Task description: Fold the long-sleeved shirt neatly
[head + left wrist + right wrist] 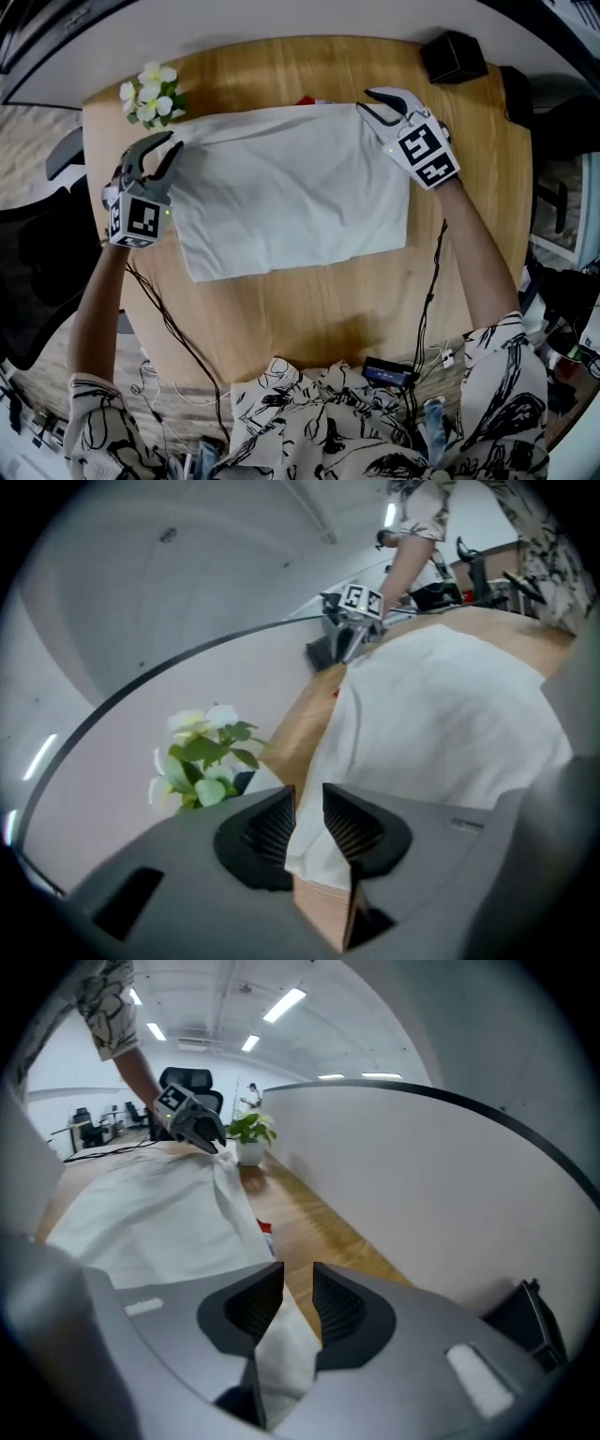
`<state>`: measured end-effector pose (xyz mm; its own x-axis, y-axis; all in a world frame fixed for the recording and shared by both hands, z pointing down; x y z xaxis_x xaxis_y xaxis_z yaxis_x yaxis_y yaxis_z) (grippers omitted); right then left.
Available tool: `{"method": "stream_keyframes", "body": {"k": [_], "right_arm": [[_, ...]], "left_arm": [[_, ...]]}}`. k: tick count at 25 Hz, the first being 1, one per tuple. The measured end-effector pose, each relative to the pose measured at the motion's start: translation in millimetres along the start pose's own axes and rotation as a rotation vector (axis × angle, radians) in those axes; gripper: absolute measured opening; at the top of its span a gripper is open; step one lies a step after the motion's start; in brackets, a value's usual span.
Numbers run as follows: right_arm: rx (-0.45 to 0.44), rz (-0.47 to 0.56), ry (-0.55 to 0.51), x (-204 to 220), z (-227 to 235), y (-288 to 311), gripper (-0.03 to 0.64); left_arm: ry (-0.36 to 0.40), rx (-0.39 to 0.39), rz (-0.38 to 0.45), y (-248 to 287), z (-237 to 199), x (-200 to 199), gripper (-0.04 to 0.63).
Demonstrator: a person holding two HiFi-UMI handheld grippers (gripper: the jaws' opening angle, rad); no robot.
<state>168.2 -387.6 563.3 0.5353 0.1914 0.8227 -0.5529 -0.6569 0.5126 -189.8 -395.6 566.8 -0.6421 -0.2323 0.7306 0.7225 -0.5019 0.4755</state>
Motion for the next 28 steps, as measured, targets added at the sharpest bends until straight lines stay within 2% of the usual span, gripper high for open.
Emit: {"method": "stream_keyframes", "body": {"k": [2, 4, 6, 8, 9, 11, 14, 15, 16, 19, 22, 23, 28], "right_arm": [[-0.081, 0.001, -0.040, -5, -16, 3, 0.110], [-0.140, -0.023, -0.045, -3, -28, 9, 0.112], [-0.173, -0.049, -0.045, 1, -36, 14, 0.114], [-0.182, -0.064, -0.037, 3, -41, 17, 0.114], [-0.181, -0.068, -0.027, 4, -42, 18, 0.114], [-0.169, -0.076, -0.008, 7, -42, 19, 0.114], [-0.132, -0.089, 0.030, 12, -38, 19, 0.112], [-0.116, -0.093, 0.051, 13, -36, 19, 0.114], [-0.099, -0.094, 0.076, 14, -35, 19, 0.114], [-0.025, -0.065, 0.164, 16, -29, 12, 0.143], [0.070, -0.014, 0.238, 12, -22, -11, 0.176], [0.097, 0.002, 0.254, 9, -21, -24, 0.181], [0.167, 0.064, 0.393, 6, -40, -99, 0.231]], "left_arm": [[0.060, 0.078, -0.039, -2, 12, 9, 0.101], [0.096, 0.122, -0.083, 1, 18, 17, 0.098], [0.117, 0.128, -0.111, 8, 16, 19, 0.083], [0.116, 0.102, -0.125, 14, 9, 18, 0.034], [0.097, 0.083, -0.130, 17, 5, 18, 0.012], [0.008, 0.022, -0.152, 22, -4, 22, 0.011], [-0.210, -0.104, -0.201, 26, -15, 30, 0.012], [-0.260, -0.133, -0.219, 27, -16, 31, 0.013], [-0.284, -0.154, -0.235, 29, -17, 32, 0.014], [-0.283, -0.200, -0.249, 34, -17, 37, 0.029], [-0.353, -0.236, -0.221, 23, -21, 31, 0.159], [-0.381, -0.251, -0.205, 13, -21, 28, 0.181], [-0.468, -0.308, -0.137, -57, 5, 12, 0.195]]}}
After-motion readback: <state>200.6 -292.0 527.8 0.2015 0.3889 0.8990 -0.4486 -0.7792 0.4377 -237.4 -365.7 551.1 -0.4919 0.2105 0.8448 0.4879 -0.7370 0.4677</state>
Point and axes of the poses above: the fingertips, and each gripper's own axes: y forward along the fingers, z to its right, x out of its underside, the point moved 4 cm from there along -y, backward along the fingers, and after that the axes turned 11 degrees about z, right-handed, at the moved point
